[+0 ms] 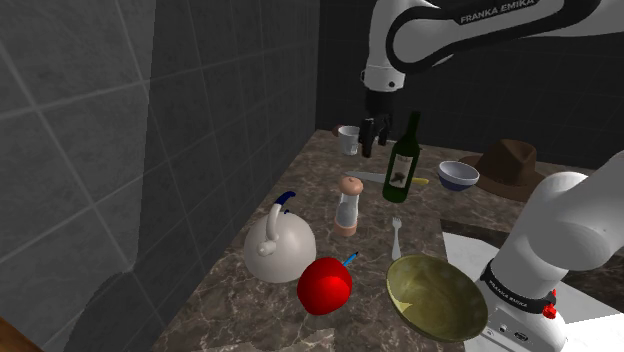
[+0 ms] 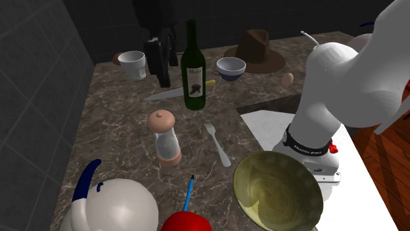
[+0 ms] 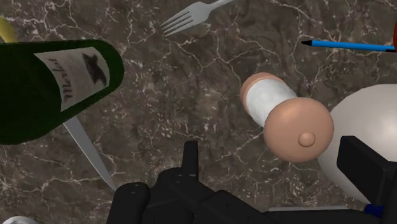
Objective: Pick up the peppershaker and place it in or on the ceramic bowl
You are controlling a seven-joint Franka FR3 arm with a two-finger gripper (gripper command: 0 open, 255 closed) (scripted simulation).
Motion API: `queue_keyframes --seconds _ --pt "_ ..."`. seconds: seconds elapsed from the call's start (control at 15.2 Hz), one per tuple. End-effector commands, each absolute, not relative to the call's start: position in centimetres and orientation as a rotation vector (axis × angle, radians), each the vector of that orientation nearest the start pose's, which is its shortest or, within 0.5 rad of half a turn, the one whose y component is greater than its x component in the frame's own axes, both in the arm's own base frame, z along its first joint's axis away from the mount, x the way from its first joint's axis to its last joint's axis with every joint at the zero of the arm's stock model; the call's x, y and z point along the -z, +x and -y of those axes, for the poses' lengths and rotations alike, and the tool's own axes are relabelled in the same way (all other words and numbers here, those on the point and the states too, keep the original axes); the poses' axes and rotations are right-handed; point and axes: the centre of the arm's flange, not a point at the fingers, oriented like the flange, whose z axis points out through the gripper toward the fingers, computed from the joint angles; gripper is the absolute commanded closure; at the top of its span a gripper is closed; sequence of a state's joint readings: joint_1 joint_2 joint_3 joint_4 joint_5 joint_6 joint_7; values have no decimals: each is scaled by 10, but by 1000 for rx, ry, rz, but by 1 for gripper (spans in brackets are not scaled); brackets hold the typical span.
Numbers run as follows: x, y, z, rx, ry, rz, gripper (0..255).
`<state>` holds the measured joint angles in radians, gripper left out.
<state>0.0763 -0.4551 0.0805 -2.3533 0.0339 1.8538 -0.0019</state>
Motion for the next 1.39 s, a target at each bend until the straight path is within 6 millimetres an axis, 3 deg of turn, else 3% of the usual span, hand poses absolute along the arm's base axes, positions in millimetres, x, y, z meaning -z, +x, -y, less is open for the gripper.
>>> queue_keyframes --seconds 0.0,0.33,0.86,1.32 --pt "-479 416 -89 -90 -3136 251 0" --pt "-435 444 -133 -138 -3128 329 0" --pt "-395 440 -132 -138 -3128 329 0" --pt "-395 441 -132 -138 -3128 329 0"
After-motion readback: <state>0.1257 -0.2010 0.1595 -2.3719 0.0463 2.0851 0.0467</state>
